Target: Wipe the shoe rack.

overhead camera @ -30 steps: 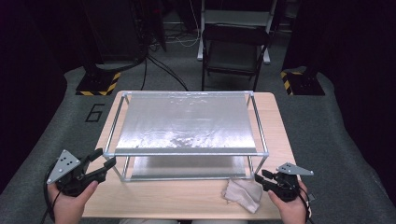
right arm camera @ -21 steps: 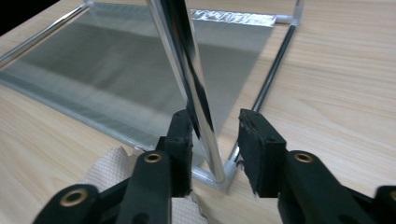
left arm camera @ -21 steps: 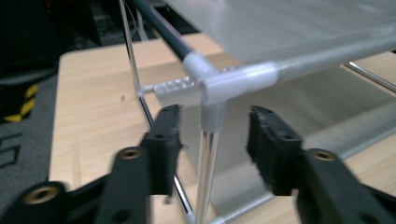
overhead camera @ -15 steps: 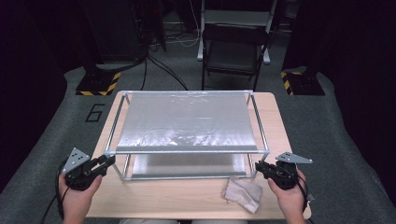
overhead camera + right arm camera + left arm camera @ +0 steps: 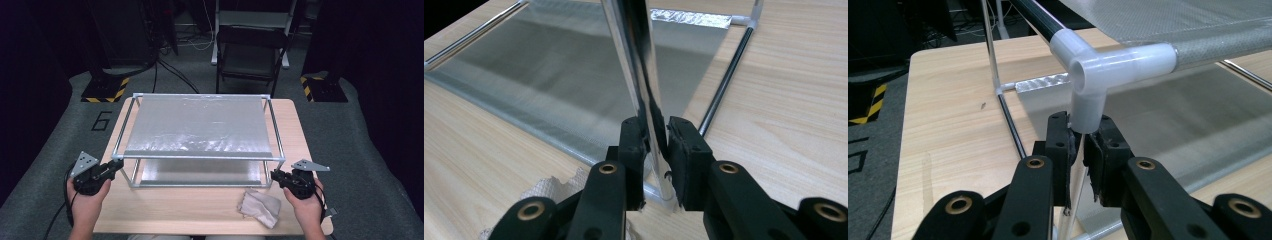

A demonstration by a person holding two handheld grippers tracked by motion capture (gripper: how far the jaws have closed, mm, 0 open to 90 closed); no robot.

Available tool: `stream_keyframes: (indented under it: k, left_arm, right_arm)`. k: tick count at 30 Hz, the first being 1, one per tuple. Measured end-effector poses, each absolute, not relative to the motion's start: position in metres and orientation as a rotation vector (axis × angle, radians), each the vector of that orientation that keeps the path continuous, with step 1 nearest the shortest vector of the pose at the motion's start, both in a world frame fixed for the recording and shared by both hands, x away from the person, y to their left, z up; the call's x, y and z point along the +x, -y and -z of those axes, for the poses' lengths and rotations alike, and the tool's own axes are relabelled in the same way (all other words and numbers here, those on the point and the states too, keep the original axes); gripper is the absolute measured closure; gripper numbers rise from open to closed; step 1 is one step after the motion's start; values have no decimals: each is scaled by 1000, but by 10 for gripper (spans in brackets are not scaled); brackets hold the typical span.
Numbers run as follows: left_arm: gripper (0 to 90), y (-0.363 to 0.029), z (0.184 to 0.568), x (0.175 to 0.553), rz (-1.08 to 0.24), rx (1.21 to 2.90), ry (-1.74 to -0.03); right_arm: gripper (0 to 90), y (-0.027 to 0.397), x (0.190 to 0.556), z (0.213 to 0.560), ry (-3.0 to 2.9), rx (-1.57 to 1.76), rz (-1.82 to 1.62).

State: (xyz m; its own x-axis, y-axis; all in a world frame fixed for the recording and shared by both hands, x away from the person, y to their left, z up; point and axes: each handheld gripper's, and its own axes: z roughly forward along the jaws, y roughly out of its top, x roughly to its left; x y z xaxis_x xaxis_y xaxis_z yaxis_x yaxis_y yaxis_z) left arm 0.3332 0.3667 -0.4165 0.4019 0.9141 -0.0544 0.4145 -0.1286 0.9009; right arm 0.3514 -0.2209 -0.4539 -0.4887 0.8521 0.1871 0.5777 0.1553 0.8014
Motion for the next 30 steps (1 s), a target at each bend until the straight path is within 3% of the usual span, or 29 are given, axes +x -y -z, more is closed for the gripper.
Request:
stream_keyframes:
  k: [5, 15, 19, 30]
  left_arm:
    - [768, -369, 418, 341, -676, 1726, -1184]
    - [442, -367, 428, 327, -672, 1673, -1177]
    - [403, -366, 435, 317, -677, 1655, -1178]
    - [394, -357, 465, 308, -621, 1702, -1176]
  right_arm:
    - [755, 218, 356, 455, -2122, 1379, -1264]
    - [508, 211, 344, 464, -2084, 1388, -1254]
    - [453, 209, 334, 471, -2057, 1404, -1264]
    - [424, 206, 319, 488, -2043, 1429, -1243]
